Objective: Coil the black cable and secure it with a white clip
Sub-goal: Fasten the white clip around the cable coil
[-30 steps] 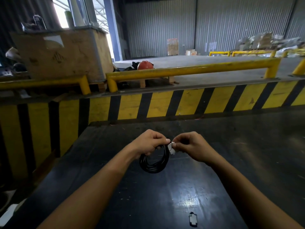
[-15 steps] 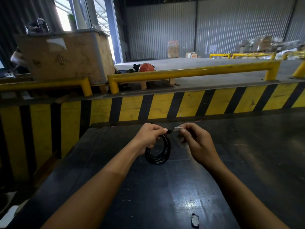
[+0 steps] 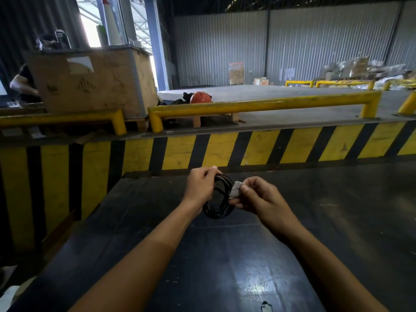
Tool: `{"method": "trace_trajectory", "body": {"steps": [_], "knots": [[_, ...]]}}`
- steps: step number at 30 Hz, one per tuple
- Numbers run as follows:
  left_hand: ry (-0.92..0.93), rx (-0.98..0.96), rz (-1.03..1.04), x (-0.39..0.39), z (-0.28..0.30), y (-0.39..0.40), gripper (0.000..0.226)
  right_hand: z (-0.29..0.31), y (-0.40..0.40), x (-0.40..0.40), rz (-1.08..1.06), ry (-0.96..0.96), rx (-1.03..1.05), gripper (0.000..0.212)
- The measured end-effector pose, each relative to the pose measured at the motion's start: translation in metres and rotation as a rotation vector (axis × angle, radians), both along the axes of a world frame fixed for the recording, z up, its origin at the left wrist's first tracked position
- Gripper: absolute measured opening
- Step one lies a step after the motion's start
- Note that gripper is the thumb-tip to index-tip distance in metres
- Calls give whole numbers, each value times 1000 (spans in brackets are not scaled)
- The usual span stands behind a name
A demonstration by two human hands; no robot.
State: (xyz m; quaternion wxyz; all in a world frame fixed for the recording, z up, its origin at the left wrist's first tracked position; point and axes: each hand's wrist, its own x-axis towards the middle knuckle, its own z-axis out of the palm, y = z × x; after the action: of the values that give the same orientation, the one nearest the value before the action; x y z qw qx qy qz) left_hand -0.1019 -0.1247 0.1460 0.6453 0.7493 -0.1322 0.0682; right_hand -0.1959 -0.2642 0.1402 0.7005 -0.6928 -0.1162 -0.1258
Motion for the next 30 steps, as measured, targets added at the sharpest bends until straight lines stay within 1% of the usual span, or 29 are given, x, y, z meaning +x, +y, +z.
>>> {"method": "trace_trajectory", "body": {"steps": [2, 4, 7, 10, 14, 17, 23, 25, 28, 30], "knots": [[-37, -1, 24, 0, 0, -2, 32, -5, 6, 4, -19, 41, -14, 14], [-65, -6, 38, -1, 0, -3, 31, -8, 9, 8, -75, 27, -41, 14], [-84, -1, 52, -5, 0, -6, 31, -11, 10, 13, -184, -83, -87, 11], [-21, -55, -2, -10, 1, -10, 31, -12, 12, 15, -283, -197, -155, 9], [23, -92, -54, -15, 3, -14, 30, -17, 15, 17, -385, -278, -237, 7], [13, -89, -93, -16, 2, -14, 31, -19, 13, 17, -466, -345, -284, 9], [-3, -84, -153, -14, 0, -14, 32, -20, 5, 19, -516, -477, -391, 11], [29, -57, -170, -14, 0, -14, 32, -21, 3, 20, -539, -518, -444, 13], [140, 37, -255, -15, -1, -14, 33, -23, -1, 22, -576, -556, -506, 13], [202, 56, -319, -16, 0, -14, 28, -25, -3, 22, -578, -563, -540, 13]]}}
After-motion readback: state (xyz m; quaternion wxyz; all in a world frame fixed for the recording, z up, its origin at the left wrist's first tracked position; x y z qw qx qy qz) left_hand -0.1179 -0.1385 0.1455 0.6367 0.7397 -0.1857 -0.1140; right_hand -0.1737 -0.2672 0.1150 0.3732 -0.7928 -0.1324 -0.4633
